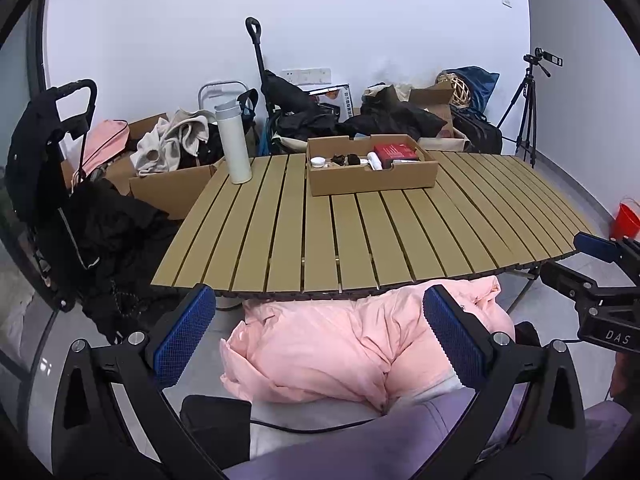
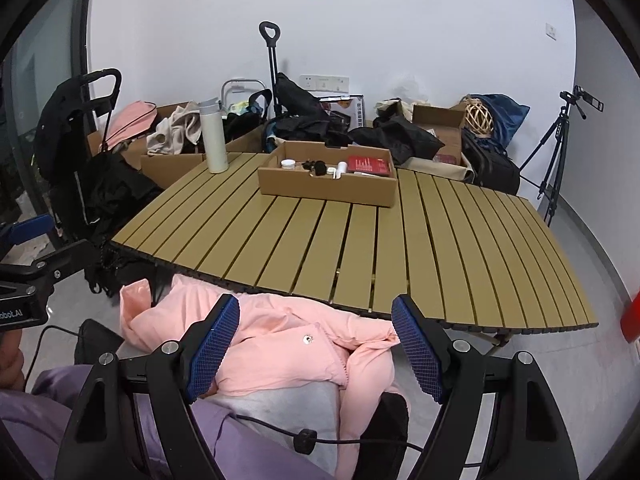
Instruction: Organize objects
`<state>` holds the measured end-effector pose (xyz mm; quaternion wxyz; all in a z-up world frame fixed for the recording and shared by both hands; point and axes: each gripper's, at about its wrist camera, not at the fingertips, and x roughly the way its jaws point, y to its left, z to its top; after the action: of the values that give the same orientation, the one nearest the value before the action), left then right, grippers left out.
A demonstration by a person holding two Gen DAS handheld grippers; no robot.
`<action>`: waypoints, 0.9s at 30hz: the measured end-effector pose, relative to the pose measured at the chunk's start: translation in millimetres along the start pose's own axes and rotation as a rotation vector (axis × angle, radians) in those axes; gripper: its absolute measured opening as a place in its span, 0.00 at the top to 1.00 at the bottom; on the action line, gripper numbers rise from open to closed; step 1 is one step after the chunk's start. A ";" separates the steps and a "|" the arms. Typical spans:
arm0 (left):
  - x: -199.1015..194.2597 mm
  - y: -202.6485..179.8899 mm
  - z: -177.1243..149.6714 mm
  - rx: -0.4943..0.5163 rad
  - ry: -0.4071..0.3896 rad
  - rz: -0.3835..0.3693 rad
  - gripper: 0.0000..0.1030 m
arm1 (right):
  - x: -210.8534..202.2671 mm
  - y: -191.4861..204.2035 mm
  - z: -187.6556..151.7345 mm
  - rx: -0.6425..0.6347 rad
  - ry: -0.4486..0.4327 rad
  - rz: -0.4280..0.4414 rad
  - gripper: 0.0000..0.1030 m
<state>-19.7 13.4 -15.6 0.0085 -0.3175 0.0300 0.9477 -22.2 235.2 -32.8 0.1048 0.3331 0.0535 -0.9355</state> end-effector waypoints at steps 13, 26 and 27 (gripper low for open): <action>0.6 3.0 0.0 -0.003 0.009 0.004 0.00 | 0.9 -5.4 0.0 0.012 0.000 -0.009 0.21; 4.2 2.7 -0.8 -0.004 0.025 -0.009 0.00 | 7.0 -3.3 -3.2 0.005 0.018 -0.006 0.21; 4.8 3.1 -0.7 -0.005 0.028 -0.008 0.00 | 7.2 -3.5 -3.1 0.006 0.019 -0.007 0.21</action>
<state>-23.2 10.3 -18.9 0.0113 -0.3311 0.0265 0.9432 -26.5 238.0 -39.7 0.1000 0.3420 0.0527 -0.9329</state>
